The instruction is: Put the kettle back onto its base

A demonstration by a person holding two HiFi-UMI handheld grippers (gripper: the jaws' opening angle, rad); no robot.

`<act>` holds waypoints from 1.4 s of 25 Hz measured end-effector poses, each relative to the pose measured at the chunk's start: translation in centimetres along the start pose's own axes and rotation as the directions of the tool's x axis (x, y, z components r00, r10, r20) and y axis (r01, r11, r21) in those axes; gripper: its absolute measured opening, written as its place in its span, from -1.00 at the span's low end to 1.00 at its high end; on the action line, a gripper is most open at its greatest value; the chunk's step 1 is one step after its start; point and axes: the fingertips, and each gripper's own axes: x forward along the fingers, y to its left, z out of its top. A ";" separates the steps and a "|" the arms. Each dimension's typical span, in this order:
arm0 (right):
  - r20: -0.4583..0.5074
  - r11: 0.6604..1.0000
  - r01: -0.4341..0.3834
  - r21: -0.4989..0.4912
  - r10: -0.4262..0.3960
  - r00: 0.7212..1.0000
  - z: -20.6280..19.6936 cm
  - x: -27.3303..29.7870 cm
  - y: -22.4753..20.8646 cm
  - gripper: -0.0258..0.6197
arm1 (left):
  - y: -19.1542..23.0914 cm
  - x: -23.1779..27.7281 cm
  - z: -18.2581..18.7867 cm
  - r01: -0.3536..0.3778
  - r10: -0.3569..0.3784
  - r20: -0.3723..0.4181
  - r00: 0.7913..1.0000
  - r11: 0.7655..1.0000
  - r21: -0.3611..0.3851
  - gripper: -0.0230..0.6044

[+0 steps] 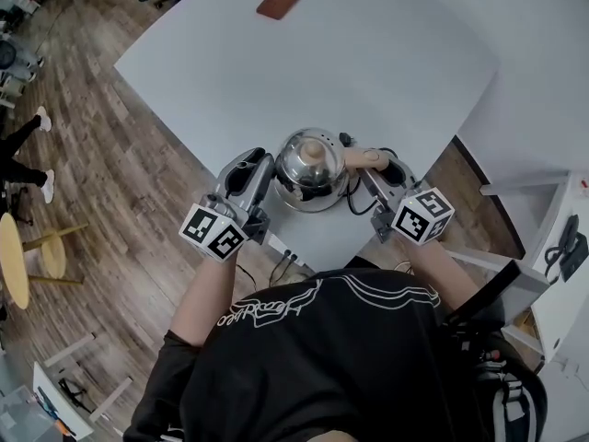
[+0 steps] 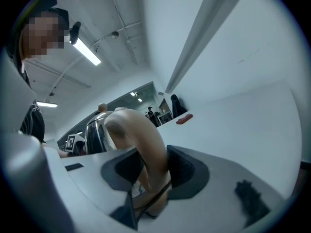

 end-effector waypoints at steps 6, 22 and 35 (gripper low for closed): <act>-0.020 0.999 0.001 -0.043 -0.002 1.000 -1.2 -0.2 0.5 -0.47 | 0.3 -0.8 -0.9 -0.006 0.006 -0.017 1.000 1.000 -0.020 -0.72; -0.024 1.000 -0.019 0.018 0.019 1.000 -2.1 -1.9 0.7 -0.34 | 0.3 -1.9 -1.0 -0.050 0.058 0.042 0.997 0.984 -0.168 -0.45; 0.088 0.986 -0.164 0.034 0.160 0.983 2.2 -7.9 10.6 -0.34 | -4.8 -7.4 0.3 0.001 -0.002 -0.011 1.000 0.988 -0.154 -0.54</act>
